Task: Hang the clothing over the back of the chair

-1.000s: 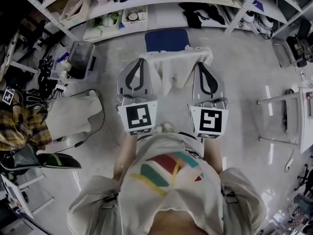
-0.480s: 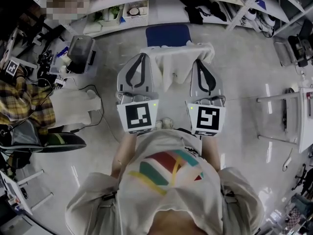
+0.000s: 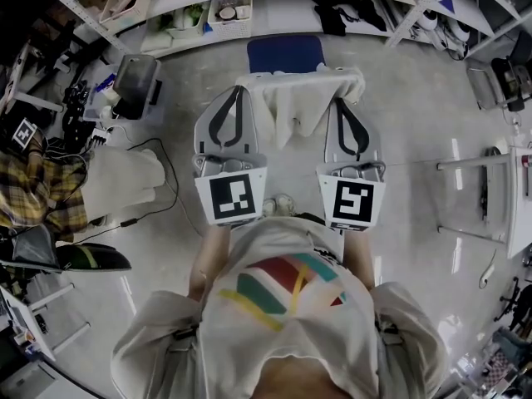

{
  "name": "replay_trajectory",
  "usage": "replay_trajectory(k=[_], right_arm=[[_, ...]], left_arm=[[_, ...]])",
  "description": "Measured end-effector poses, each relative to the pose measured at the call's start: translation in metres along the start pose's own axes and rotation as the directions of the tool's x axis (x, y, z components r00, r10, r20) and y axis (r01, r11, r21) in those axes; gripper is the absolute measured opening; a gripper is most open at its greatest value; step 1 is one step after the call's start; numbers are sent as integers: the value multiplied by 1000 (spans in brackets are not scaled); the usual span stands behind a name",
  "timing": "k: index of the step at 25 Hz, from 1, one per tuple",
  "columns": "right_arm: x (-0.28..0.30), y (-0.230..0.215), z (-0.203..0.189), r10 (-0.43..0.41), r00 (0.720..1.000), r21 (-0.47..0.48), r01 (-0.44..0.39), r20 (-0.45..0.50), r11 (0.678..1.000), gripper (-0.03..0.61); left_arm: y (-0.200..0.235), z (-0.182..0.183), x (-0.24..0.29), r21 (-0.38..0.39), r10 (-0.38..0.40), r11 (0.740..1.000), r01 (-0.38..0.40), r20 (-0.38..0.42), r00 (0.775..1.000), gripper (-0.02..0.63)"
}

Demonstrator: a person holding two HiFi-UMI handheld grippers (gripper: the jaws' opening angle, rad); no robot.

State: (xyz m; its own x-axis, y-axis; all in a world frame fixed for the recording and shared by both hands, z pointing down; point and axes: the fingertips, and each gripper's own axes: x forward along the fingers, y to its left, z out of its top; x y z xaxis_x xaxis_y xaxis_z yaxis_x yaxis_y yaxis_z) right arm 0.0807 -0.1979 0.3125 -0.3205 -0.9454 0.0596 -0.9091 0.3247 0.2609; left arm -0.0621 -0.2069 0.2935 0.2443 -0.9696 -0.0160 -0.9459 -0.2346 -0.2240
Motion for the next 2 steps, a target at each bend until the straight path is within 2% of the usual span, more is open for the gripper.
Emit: replay_trajectory(k=[2], right_arm=[[0,1,1,8,1000,-24,-8,0,1000,5]], left_arm=[[0,-1,0,-6,-1,1000,1,-2,1000,15]])
